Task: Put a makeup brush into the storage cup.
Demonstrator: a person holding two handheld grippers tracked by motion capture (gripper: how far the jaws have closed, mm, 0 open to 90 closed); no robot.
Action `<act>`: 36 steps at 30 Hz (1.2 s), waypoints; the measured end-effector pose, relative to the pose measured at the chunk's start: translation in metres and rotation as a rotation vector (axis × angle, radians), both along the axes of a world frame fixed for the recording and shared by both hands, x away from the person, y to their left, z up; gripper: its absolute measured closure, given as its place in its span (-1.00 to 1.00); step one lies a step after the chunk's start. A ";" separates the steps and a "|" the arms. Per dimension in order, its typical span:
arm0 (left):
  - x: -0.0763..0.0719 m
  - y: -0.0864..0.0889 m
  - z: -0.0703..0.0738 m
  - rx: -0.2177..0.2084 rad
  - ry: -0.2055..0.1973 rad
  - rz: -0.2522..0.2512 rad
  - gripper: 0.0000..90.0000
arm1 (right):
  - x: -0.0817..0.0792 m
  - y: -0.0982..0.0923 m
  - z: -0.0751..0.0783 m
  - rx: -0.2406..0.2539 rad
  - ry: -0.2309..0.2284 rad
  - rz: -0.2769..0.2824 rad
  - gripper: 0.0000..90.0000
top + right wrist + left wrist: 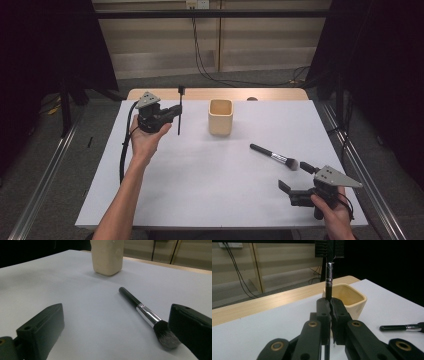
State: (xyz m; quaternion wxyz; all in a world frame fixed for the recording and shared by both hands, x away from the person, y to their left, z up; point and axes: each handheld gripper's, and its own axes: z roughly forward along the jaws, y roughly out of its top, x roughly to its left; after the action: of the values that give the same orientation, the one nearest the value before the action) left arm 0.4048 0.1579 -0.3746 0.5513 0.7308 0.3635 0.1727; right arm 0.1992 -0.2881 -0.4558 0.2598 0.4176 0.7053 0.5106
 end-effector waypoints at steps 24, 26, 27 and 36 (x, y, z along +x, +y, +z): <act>-0.002 -0.040 0.025 -0.030 -0.062 -0.077 0.92 | 0.000 0.001 0.000 0.023 -0.002 -0.007 -1.00; -0.001 -0.044 0.026 -0.035 -0.062 -0.074 0.92 | 0.000 0.001 0.000 0.024 -0.003 -0.007 -1.00; 0.000 -0.045 0.026 -0.036 -0.062 -0.078 0.92 | 0.000 0.001 0.000 0.024 -0.003 -0.006 -1.00; 0.010 -0.061 0.028 -0.044 -0.076 -0.086 0.92 | 0.000 0.001 0.000 0.024 -0.002 -0.005 -1.00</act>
State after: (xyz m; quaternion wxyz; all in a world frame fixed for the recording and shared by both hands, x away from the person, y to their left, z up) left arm 0.4145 0.0970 -0.3462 0.5878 0.7262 0.3142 0.1685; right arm 0.1992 -0.2875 -0.4562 0.2566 0.4221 0.6977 0.5188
